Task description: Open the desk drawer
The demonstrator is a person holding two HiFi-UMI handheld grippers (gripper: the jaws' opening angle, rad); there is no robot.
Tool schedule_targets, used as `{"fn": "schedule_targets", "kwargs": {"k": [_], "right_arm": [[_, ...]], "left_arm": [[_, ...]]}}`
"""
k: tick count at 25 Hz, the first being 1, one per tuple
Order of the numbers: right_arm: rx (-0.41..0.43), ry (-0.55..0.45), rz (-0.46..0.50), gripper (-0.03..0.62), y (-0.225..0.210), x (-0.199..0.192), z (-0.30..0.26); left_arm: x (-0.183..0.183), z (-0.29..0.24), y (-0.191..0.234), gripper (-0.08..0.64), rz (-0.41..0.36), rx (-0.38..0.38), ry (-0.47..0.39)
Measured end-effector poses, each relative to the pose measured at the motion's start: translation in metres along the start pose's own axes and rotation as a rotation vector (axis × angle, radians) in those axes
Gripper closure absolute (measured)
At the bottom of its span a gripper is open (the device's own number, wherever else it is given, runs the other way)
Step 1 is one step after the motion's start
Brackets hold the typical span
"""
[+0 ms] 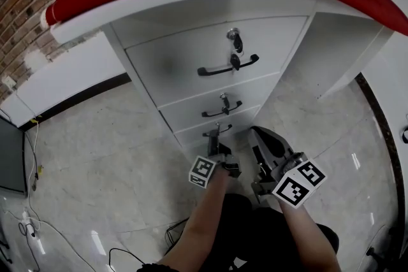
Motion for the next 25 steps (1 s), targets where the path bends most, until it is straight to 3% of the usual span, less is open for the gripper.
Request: {"fn": "schedule_targets", "kwargs": {"k": [6, 12, 16, 21, 25], "right_arm": [[0.000, 0.008, 0.006, 0.578, 0.011, -0.003, 0.008], [-0.042, -0.011, -0.107, 0.578, 0.006, -0.003, 0.012], [-0.057, 0.016, -0.023, 0.578, 0.007, -0.007, 0.015], [-0.062, 0.033, -0.017, 0.578, 0.009, -0.012, 0.016], [-0.065, 0.065, 0.046, 0.578, 0.008, -0.021, 0.020]], "left_arm": [[-0.002, 0.000, -0.002, 0.529, 0.003, 0.023, 0.047], [-0.001, 0.003, -0.002, 0.532, 0.017, 0.069, 0.023], [-0.006, 0.011, -0.004, 0.532, 0.026, 0.080, 0.019], [-0.014, 0.029, -0.006, 0.532, 0.033, 0.097, 0.019], [-0.022, 0.045, -0.007, 0.532, 0.045, 0.131, 0.032]]}}
Point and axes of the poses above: the fingertips, and each gripper's own axes: z backward along the fingers, y to its left, x out of its top, the point moved 2 cm from there along z, backward along the fingers, and after that the axes turned 7 degrees about -x, right-handed, at the moved point
